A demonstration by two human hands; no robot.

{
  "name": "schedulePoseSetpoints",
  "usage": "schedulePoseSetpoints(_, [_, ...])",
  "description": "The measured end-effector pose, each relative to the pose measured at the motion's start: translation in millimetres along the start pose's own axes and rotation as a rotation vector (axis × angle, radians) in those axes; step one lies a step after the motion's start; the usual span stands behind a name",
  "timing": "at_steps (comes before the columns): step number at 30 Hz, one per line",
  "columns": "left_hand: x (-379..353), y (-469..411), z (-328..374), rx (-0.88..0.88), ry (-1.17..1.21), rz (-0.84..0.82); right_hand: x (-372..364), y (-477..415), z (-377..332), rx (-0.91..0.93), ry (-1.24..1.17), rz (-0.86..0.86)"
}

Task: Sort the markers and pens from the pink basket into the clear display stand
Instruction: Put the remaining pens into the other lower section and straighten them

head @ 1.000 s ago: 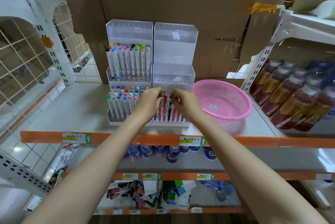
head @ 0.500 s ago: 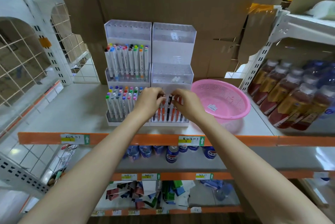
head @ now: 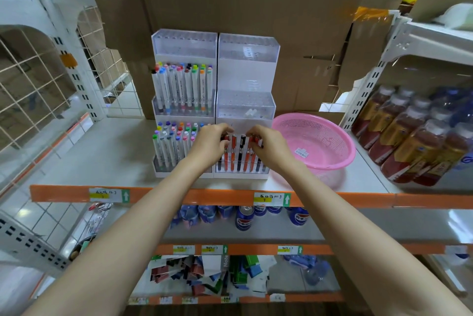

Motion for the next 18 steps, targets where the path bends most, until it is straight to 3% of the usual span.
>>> schedulePoseSetpoints(18, [5.5, 4.8, -8.1, 0.042, 0.028, 0.004, 6.5, 3.4, 14.4, -0.045, -0.063, -0.068])
Point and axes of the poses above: each hand's wrist, its own y-axis away from the middle knuckle, its own x-axis out of the back of the hand, z = x × y, the point moved 10 cm from there along -y, towards the middle knuckle, and after that the axes turned 7 degrees about -x, right-handed, at the moved point
